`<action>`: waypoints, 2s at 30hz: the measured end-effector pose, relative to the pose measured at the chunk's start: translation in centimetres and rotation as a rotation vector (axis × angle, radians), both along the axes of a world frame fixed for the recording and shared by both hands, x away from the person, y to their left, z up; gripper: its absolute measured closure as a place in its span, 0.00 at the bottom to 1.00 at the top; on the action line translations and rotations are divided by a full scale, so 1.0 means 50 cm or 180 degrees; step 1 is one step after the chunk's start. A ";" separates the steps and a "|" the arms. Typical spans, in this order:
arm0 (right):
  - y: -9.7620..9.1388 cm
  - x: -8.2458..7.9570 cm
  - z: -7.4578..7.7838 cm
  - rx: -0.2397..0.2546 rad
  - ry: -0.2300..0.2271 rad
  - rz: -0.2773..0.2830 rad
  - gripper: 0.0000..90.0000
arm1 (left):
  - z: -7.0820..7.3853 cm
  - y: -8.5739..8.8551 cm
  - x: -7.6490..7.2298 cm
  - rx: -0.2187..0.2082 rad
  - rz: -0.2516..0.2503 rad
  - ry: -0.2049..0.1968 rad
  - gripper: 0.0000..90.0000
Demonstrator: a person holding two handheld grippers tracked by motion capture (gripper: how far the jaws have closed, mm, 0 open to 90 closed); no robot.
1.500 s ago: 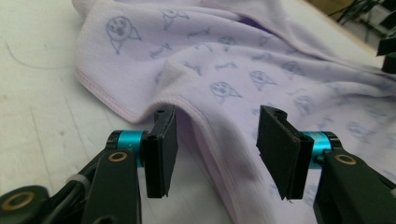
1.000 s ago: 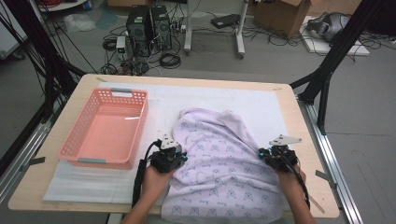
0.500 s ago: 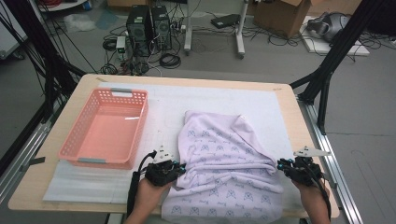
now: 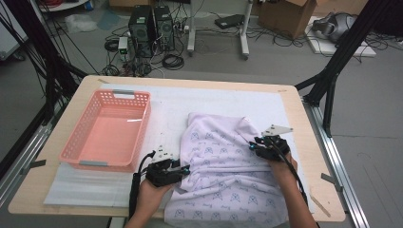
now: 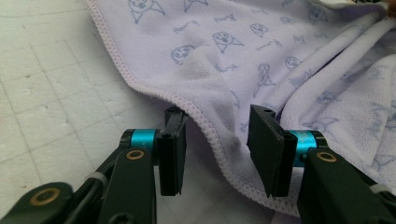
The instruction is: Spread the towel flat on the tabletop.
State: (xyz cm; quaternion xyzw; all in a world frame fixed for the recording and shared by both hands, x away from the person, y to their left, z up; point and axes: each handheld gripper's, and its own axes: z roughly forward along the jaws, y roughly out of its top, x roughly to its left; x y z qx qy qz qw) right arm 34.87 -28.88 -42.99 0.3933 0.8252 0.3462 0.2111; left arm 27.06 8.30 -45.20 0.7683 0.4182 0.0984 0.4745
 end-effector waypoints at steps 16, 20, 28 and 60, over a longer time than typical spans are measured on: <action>-0.052 0.079 -0.006 0.0039 0.0064 -0.0605 0.94 | -0.001 0.001 0.001 -0.0022 0.0015 0.0032 0.64; -0.076 0.087 -0.004 0.0116 0.0130 -0.0697 0.94 | -0.001 0.000 0.002 -0.0022 0.0027 0.0040 0.64; -0.111 0.096 -0.006 -0.0002 0.0167 -0.0879 0.97 | -0.002 0.001 0.003 -0.0031 0.0021 0.0056 0.64; -0.178 -0.066 0.011 0.0447 -0.0148 -0.0524 0.67 | 0.047 -0.067 0.247 0.0031 0.0281 -0.0100 0.53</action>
